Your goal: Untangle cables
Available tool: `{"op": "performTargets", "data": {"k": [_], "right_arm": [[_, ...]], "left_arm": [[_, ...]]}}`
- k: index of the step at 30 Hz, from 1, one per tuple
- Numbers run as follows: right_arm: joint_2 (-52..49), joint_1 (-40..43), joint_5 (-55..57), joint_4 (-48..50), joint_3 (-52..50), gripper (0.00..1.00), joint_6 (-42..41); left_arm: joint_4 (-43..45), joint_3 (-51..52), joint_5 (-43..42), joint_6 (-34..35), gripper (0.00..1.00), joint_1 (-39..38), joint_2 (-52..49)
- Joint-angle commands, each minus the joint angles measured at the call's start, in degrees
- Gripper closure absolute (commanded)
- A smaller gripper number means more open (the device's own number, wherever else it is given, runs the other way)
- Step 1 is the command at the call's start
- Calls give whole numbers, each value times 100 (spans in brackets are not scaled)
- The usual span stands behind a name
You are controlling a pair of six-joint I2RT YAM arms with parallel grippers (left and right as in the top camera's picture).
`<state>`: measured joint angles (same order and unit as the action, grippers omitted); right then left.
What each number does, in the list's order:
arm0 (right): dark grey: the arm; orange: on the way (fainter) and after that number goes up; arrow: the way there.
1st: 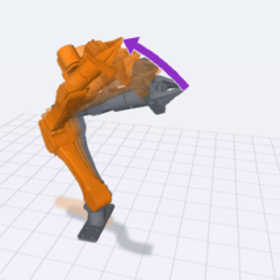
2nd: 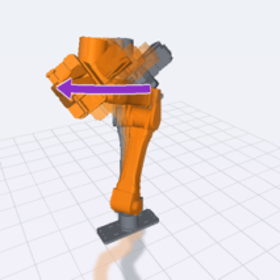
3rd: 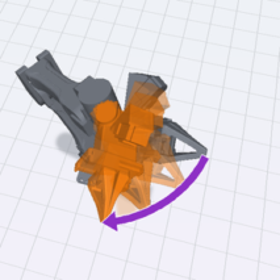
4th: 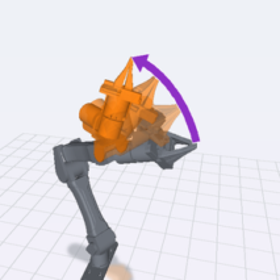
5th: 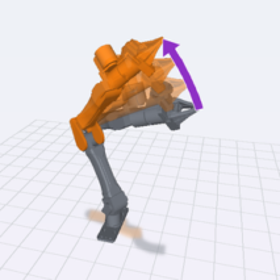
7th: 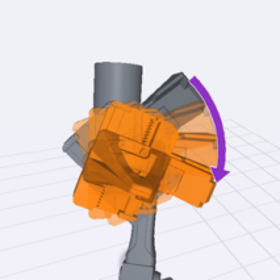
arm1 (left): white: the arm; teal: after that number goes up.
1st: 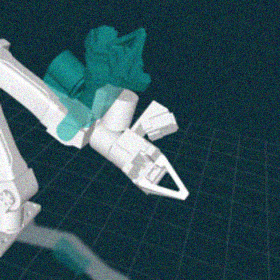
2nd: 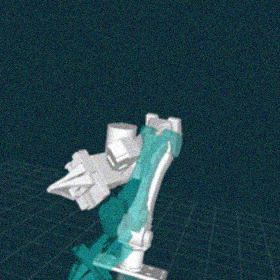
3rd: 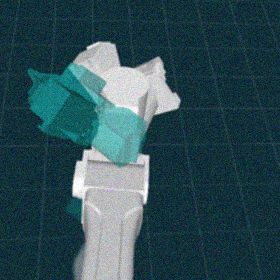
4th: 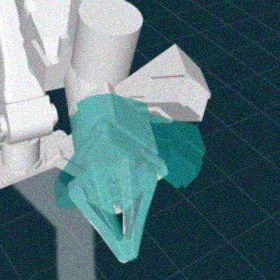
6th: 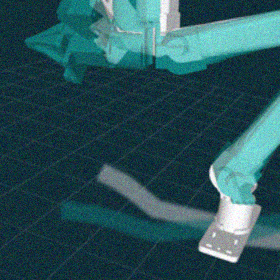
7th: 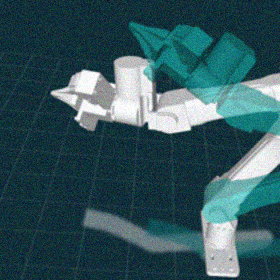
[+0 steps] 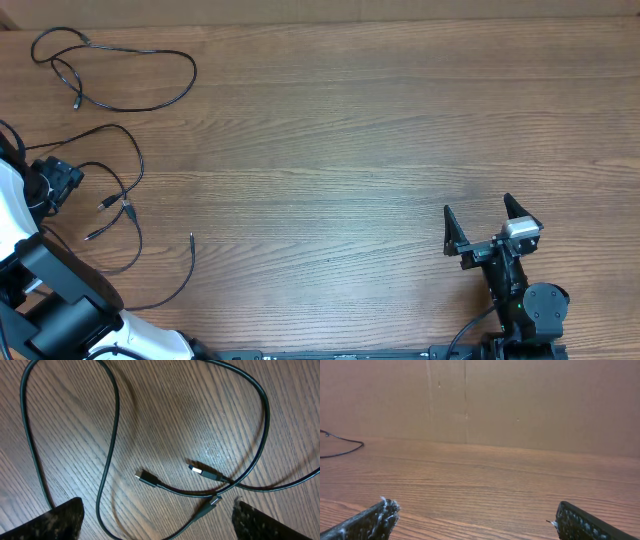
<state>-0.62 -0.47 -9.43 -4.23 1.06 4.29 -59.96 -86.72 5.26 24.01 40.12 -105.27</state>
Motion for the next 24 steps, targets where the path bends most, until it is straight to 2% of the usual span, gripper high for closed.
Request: {"op": "performTargets", "data": {"k": [1,24], "right_arm": [[46,-17,39,26,-59,0,9],[46,-17,39,26,-59,0,9]], "left_arm": [[28,44,138,90,6,0,-37],[103,44,417,87,5,4,-37]]}}
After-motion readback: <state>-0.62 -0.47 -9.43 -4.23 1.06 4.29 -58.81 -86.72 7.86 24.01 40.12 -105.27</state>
